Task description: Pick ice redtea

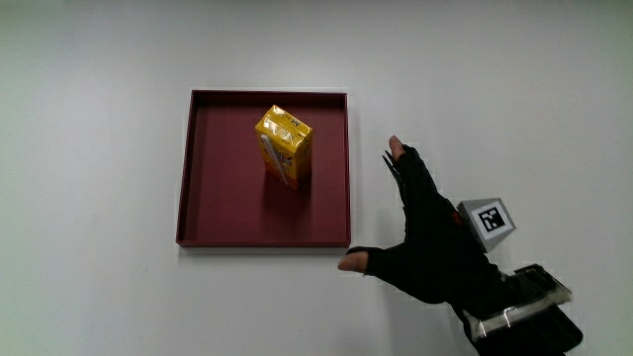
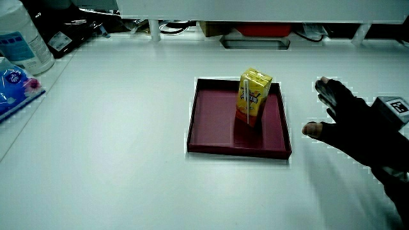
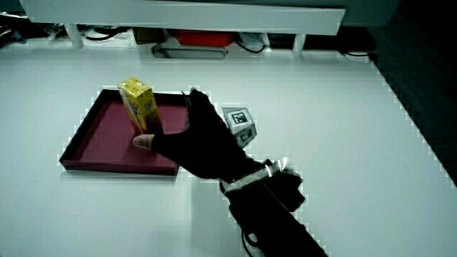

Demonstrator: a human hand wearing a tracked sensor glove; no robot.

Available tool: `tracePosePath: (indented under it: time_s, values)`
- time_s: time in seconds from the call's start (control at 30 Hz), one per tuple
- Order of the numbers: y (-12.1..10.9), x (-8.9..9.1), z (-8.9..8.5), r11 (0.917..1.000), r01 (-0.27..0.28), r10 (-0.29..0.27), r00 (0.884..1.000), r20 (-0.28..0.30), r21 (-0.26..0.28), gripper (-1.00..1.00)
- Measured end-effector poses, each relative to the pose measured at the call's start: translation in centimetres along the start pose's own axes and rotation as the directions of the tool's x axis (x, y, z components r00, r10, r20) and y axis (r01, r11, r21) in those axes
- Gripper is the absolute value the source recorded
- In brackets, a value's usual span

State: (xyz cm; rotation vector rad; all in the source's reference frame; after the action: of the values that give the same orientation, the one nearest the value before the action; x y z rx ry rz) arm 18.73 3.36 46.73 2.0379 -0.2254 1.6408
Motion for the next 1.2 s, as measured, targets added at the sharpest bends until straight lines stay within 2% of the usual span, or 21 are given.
tracePosePath:
  time_s: [0.03, 0.1, 0.2, 0.23, 0.27, 0.33, 0.43, 0.57, 0.63, 0.8, 0.93, 0.97, 1.2]
  values:
    - [0.4, -0.1, -0.2, 0.9994, 0.033, -0.033, 0.999, 0.01, -0.004, 0.0]
    - [1.1, -0.4, -0.6, 0.9978, 0.066, -0.066, 0.998, -0.01, -0.007, 0.0]
    - [2.5, -0.6, -1.4, 0.998, 0.058, -0.059, 0.996, -0.062, -0.024, 0.0]
    - [2.9, -0.5, -1.6, 0.9977, 0.062, -0.063, 0.996, -0.062, -0.026, 0.0]
    - [3.3, -0.2, -1.8, 0.9955, 0.092, -0.093, 0.994, -0.05, -0.025, 0.0]
    - [4.4, -0.1, -2.3, 0.9972, 0.064, -0.067, 0.994, -0.085, -0.039, 0.0]
    - [5.6, 0.1, -2.8, 0.9981, 0.049, -0.052, 0.994, -0.093, -0.037, 0.0]
    - [7.0, 0.3, -3.4, 0.9967, 0.069, -0.074, 0.988, -0.133, -0.043, 0.0]
    - [7.6, 0.1, -3.8, 0.9978, 0.049, -0.055, 0.988, -0.144, -0.044, 0.0]
    - [9.0, 0.4, -4.7, 0.9976, 0.044, -0.052, 0.985, -0.165, -0.053, 0.0]
    - [9.9, 0.7, -5.4, 0.9984, 0.024, -0.033, 0.981, -0.19, -0.051, 0.0]
    - [10.0, 0.7, -5.4, 0.9981, 0.038, -0.046, 0.982, -0.181, -0.049, 0.0]
    - [10.3, 1.3, -5.8, 0.9989, 0.041, -0.045, 0.977, -0.208, -0.024, 0.0]
